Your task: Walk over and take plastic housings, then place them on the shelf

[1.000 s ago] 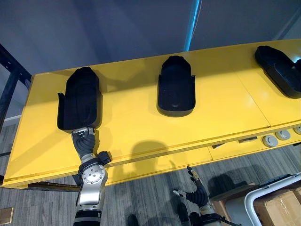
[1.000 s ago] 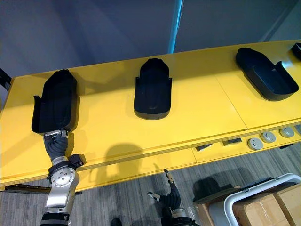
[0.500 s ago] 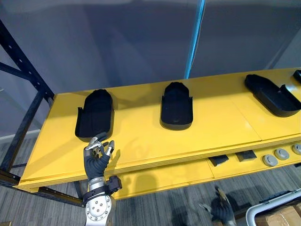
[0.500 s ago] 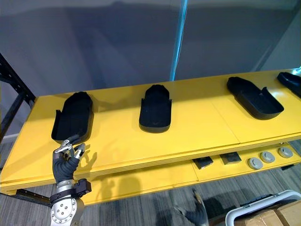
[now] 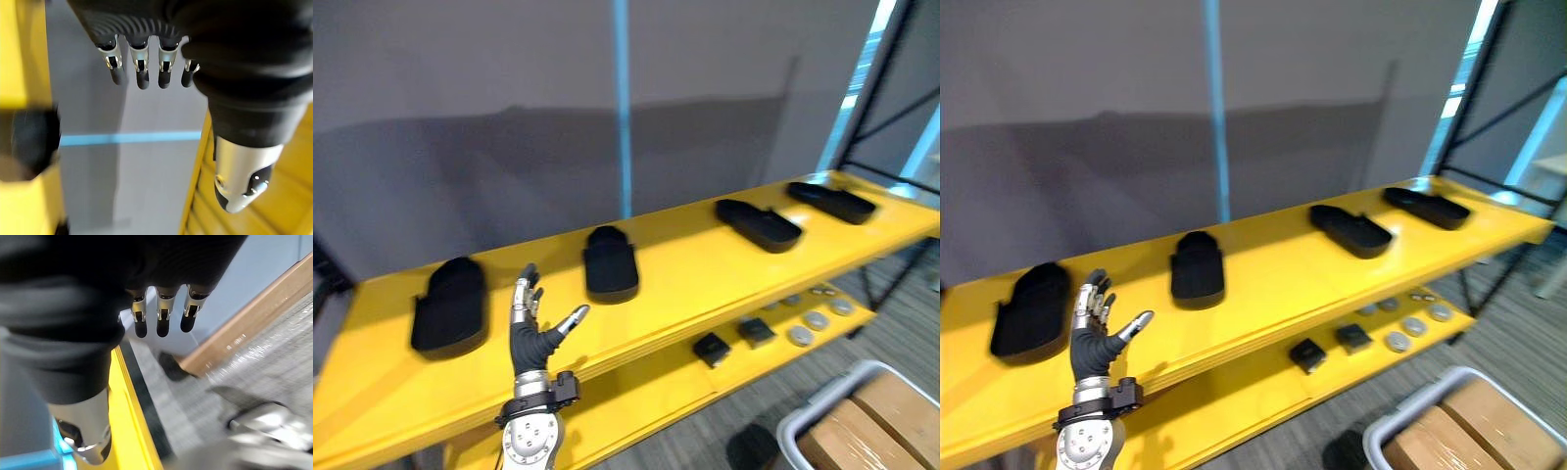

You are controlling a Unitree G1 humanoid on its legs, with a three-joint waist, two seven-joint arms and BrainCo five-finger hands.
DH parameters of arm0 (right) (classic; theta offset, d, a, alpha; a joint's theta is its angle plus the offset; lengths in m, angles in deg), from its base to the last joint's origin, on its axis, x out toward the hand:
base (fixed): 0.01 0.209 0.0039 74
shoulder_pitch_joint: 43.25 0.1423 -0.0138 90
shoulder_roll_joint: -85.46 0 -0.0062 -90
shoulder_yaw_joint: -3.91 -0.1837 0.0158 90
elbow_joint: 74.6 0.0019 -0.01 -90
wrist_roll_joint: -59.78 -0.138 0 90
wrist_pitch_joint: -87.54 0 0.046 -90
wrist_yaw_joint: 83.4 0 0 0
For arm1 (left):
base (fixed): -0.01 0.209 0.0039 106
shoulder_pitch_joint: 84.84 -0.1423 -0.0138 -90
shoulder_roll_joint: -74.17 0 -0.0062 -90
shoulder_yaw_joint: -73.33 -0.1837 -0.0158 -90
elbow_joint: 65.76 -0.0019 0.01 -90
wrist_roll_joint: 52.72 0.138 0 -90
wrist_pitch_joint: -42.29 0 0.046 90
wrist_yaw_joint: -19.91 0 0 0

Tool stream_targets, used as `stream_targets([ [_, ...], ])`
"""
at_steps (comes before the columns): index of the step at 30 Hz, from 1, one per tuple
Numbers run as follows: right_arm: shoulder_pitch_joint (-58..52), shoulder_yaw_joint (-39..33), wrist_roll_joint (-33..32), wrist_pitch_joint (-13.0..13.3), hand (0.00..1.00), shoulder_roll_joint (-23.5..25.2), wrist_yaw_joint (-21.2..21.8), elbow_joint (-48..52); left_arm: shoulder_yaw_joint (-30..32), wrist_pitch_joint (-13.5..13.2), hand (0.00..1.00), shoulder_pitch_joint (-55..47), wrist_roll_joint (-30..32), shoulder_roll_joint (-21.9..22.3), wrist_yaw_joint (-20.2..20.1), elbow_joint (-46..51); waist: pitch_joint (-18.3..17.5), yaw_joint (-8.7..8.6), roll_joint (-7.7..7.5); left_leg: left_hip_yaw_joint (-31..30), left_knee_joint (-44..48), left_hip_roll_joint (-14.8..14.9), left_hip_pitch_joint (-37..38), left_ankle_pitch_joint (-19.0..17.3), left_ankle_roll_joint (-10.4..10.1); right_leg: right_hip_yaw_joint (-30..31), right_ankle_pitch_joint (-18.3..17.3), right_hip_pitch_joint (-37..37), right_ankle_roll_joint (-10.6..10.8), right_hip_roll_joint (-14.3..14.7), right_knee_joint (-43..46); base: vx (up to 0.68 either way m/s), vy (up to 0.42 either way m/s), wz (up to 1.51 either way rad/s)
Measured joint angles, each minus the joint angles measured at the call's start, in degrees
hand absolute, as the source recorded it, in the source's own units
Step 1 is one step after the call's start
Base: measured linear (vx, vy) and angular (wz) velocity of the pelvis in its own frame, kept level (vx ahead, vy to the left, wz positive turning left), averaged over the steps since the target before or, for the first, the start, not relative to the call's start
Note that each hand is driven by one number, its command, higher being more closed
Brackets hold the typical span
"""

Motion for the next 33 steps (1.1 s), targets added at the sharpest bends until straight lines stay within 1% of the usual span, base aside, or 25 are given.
stream_targets([
  [1,0.0,0.5,0.0,0.0,0.00,0.3,-0.2,2.7,-0.1,0.0,0.00,0.2,0.5,0.9,0.2,-0.1,0.1,-0.28,-0.08,-1.9,1.6,-1.3,-0.7,-1.5,0.1,1.7,-0.6,-2.1,0.8,0.9,2.5,-0.11,0.224,-0.97],
  [3,-1.3,0.3,0.0,0.0,0.00,1.5,-0.5,6.3,-0.1,-0.1,0.00,1.3,1.2,2.6,1.7,-0.4,0.8,-0.36,-0.29,0.0,0.5,-1.4,-0.1,-5.0,1.4,4.2,-1.0,-4.4,1.5,2.3,5.2,-0.13,0.248,-0.84],
  [4,-1.6,0.3,0.0,0.0,0.00,2.8,-1.0,7.8,0.0,-0.2,0.00,1.9,1.2,2.9,3.1,-0.4,1.8,-0.22,-1.07,2.4,-0.4,-1.8,0.4,-6.9,2.5,7.0,-0.2,-5.2,2.6,2.7,5.0,-0.18,0.245,-1.27],
  [5,-2.2,0.4,0.0,-0.1,0.00,4.3,-1.1,9.8,0.6,-0.2,0.00,2.0,1.1,2.6,4.5,-0.4,2.5,0.19,-2.20,6.3,0.3,-2.3,0.0,-6.9,3.1,10.9,2.0,-4.9,1.7,2.3,1.8,-0.20,0.250,-1.45],
  [6,-2.8,0.4,0.0,-0.1,0.00,4.8,-1.2,10.8,0.6,-0.2,0.00,2.1,1.2,2.4,4.8,-0.3,2.6,0.26,-2.56,8.3,0.6,-2.4,-0.8,-6.7,3.6,11.8,3.3,-4.9,-0.3,1.5,-1.1,-0.26,0.276,-1.72],
  [7,-2.6,0.3,0.0,-0.1,0.00,5.1,-1.8,11.9,0.4,-0.3,0.00,2.7,1.2,2.5,5.6,-0.2,3.0,0.34,-2.44,12.4,-0.2,-2.3,-1.9,-5.3,5.9,8.2,3.8,-5.2,-6.7,-2.0,-8.2,-0.29,0.285,-1.62],
  [8,-1.6,0.3,-0.1,-0.1,0.00,5.2,-2.3,11.7,0.6,-0.3,0.00,3.6,1.2,2.5,5.8,-0.1,4.0,1.02,-2.54,16.1,-1.6,-1.5,-2.2,-4.0,7.0,-0.9,0.7,-7.9,-8.9,-4.5,-9.1,-0.34,0.325,-2.21],
  [9,-0.8,0.3,0.0,-0.1,0.00,5.3,-2.4,10.4,0.6,-0.3,0.00,4.1,1.2,2.4,6.2,0.1,3.9,2.14,-3.51,21.5,-4.4,-0.6,-2.3,-1.9,7.3,-15.4,1.6,-12.4,-7.3,-6.9,-3.9,-0.27,0.241,-1.89],
  [10,-0.5,0.1,0.0,-0.1,0.00,5.3,-2.4,9.6,0.6,-0.3,0.00,4.1,1.2,2.5,6.5,0.2,3.8,2.64,-3.53,23.6,-5.9,0.0,-2.1,-0.9,7.3,-20.6,1.6,-13.4,-7.2,-7.7,-0.6,-0.22,0.198,-1.94],
  [11,0.1,-0.2,0.0,-0.1,0.00,5.3,-2.7,7.3,0.6,-0.4,0.00,4.4,1.2,2.8,7.2,0.2,4.1,3.04,-3.21,27.0,-9.1,1.2,-0.2,1.1,7.4,-26.3,0.6,-12.9,-6.2,-8.4,7.7,-0.11,0.139,-1.36],
  [12,0.7,-0.4,0.1,-0.2,0.00,5.3,-2.7,4.5,0.6,-0.5,0.00,4.5,1.2,2.9,7.5,0.2,4.2,2.95,-3.15,28.7,-10.8,1.8,1.0,2.1,7.5,-28.0,-1.1,-10.9,-4.8,-8.9,13.0,-0.07,0.112,-1.27],
  [13,1.0,-0.7,0.6,-0.2,0.00,5.3,-2.7,1.0,0.5,-1.0,0.00,4.7,1.2,3.0,7.7,0.2,4.0,2.72,-3.42,30.2,-11.7,2.1,1.7,2.5,7.4,-29.7,-3.5,-7.0,-4.7,-10.7,17.7,-0.01,0.048,-0.89],
  [14,1.4,-0.9,1.4,-0.3,0.00,5.3,-2.7,-1.5,0.6,-1.5,0.00,4.6,1.1,2.9,8.1,0.1,3.8,2.89,-3.70,31.6,-11.9,2.2,1.7,2.5,7.4,-30.8,-6.8,-4.2,-3.8,-12.3,19.2,0.00,-0.009,-0.88],
  [15,2.5,-1.2,1.4,-0.2,0.00,5.2,-2.8,-4.5,1.4,-2.0,0.00,4.6,1.0,2.7,8.7,-0.6,3.3,3.03,-4.20,33.3,-12.1,2.0,0.7,2.7,7.0,-31.8,-8.4,-2.0,-2.9,-13.9,19.0,0.01,-0.043,-0.71],
  [16,3.5,-1.5,1.5,-0.1,0.00,5.2,-2.9,-6.4,2.2,-2.0,0.00,4.6,1.0,2.7,8.8,-1.2,2.9,2.89,-4.76,33.7,-12.3,1.8,0.0,2.9,6.5,-32.5,-9.1,-1.2,-2.3,-14.4,17.0,0.02,-0.092,-0.70],
  [17,5.5,-3.0,1.5,-0.1,0.00,5.2,-3.0,-10.3,4.1,-1.9,0.00,4.8,1.0,2.6,9.1,-3.5,2.6,2.76,-5.14,34.2,-13.1,1.3,-0.7,3.5,5.9,-33.3,-9.4,0.0,-2.2,-14.6,11.6,0.04,-0.113,-0.56],
  [18,6.6,-5.6,1.4,-0.1,0.00,5.1,-3.3,-12.8,6.2,-1.4,0.00,4.6,1.0,2.9,9.2,-6.0,2.5,2.77,-5.13,32.7,-14.4,0.4,-0.7,4.7,6.2,-33.9,-9.4,1.5,-2.2,-14.4,7.2,0.05,-0.126,-0.56],
  [19,6.7,-6.8,1.4,-0.1,0.00,5.1,-3.4,-13.8,7.2,-1.3,0.00,4.5,1.0,3.1,9.3,-7.0,2.4,2.83,-5.10,31.8,-15.3,0.2,-0.2,5.4,5.5,-33.9,-9.4,2.5,-2.2,-14.2,5.0,0.07,-0.182,-0.45],
  [20,6.5,-9.5,1.1,-0.1,0.00,4.6,-3.6,-16.5,9.3,-1.1,0.00,4.5,1.1,3.0,9.3,-9.2,2.4,2.52,-5.09,31.1,-17.3,-0.2,1.3,5.9,4.9,-33.9,-9.4,5.5,-2.2,-14.0,0.0,0.07,-0.192,-0.25],
  [21,6.2,-12.3,0.8,-0.4,0.00,3.9,-3.9,-19.9,11.3,-0.9,0.00,4.5,1.0,2.8,9.3,-10.8,2.2,1.88,-4.99,31.1,-18.5,-0.3,2.4,6.3,4.2,-34.0,-9.4,7.9,-2.3,-13.9,-3.7,0.06,-0.180,-0.11],
  [24,5.0,-17.3,-0.4,-1.9,0.00,2.5,-4.5,-24.5,13.6,-0.9,0.00,4.5,1.0,2.4,9.2,-14.6,1.4,1.17,-3.63,31.2,-19.6,0.1,3.0,6.9,4.0,-33.9,-7.9,9.4,-2.9,-13.1,-7.1,0.04,-0.075,-0.08],
  [26,4.9,-19.5,-2.7,-2.9,0.00,1.2,-4.9,-26.2,16.0,-0.9,0.00,4.6,-0.4,1.2,8.8,-22.4,0.9,1.16,-2.72,31.7,-20.4,0.5,4.0,7.2,3.5,-32.9,-6.1,10.8,-3.2,-12.5,-10.1,0.03,-0.016,-0.29],
  [27,5.0,-19.9,-2.9,-2.9,0.00,1.2,-4.9,-26.2,16.7,-0.9,0.00,4.5,-1.1,1.0,8.5,-24.7,0.9,1.22,-2.69,31.9,-20.7,0.4,4.5,7.3,3.4,-32.4,-5.8,11.3,-3.1,-12.5,-10.6,0.02,0.004,-0.31],
  [30,5.2,-20.1,-5.2,-3.0,0.00,1.4,-4.8,-25.6,20.6,-0.3,0.00,3.7,-5.3,0.9,5.8,-38.6,0.6,1.70,-2.49,32.7,-20.9,0.3,6.9,7.3,3.4,-32.3,-3.9,14.4,-2.7,-12.6,-13.9,-0.01,0.032,-0.17],
  [33,6.3,-20.2,-5.4,-3.4,0.00,1.5,-4.6,-25.6,25.6,1.4,0.00,3.1,-6.4,0.8,2.6,-51.5,0.3,1.97,-2.34,32.7,-20.9,-0.4,7.4,7.4,3.5,-32.4,-2.7,15.9,-2.3,-13.4,-16.0,-0.03,0.059,-0.02],
])
